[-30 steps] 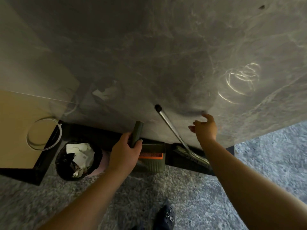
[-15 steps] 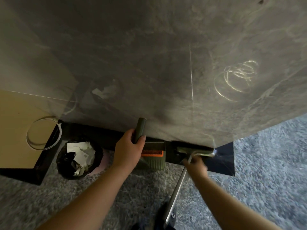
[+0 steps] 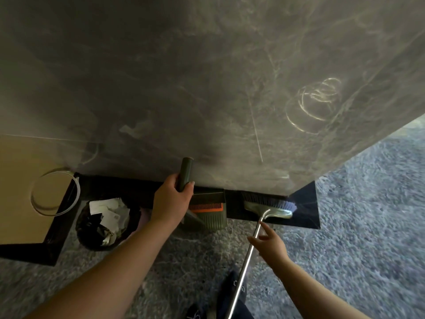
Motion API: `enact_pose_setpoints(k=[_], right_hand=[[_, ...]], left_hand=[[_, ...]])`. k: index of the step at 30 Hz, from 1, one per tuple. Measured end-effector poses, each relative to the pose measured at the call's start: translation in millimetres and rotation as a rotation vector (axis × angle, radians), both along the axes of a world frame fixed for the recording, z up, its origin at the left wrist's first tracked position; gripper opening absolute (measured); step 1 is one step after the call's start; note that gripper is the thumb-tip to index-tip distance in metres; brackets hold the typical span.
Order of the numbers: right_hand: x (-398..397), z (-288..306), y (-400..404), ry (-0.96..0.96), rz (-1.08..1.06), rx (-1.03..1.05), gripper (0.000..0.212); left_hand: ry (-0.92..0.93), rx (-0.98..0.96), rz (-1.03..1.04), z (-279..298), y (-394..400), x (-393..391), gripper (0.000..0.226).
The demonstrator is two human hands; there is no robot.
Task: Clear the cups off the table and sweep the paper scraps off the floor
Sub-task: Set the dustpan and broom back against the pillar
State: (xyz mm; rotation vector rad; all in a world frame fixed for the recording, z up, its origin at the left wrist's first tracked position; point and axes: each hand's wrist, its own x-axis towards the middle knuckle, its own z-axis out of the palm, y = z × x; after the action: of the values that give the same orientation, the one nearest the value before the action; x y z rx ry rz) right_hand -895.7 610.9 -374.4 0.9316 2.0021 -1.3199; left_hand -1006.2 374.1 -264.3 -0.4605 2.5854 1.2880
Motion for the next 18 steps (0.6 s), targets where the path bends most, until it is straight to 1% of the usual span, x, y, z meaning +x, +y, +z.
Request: enact_pose_setpoints(k=[4,10,15,18], right_hand=[[1.1,4.5,6.7,0.013,0.008,0.007,0.075],[20.4,-5.8,4.7,0.034,0.040,0.009,0.079],[60.8,-50.1,-7.6,-0.034,0.070,-0.019,0.079],[85.0,-84.6,-19.8,-0.122,0.102,-0.015,0.079]], left_hand=[[-0.021,0.017,-0.016,3.1,1.8,2.5,0.020],[-0.027,0.006,-0.026,0.9,3.3,2.6,0.018],[0.028,0.073,-0.032,0.1,9.1,3.9,0.013],[0.041,0.074,-0.034,-2.9,6.2,1.7,0.013]])
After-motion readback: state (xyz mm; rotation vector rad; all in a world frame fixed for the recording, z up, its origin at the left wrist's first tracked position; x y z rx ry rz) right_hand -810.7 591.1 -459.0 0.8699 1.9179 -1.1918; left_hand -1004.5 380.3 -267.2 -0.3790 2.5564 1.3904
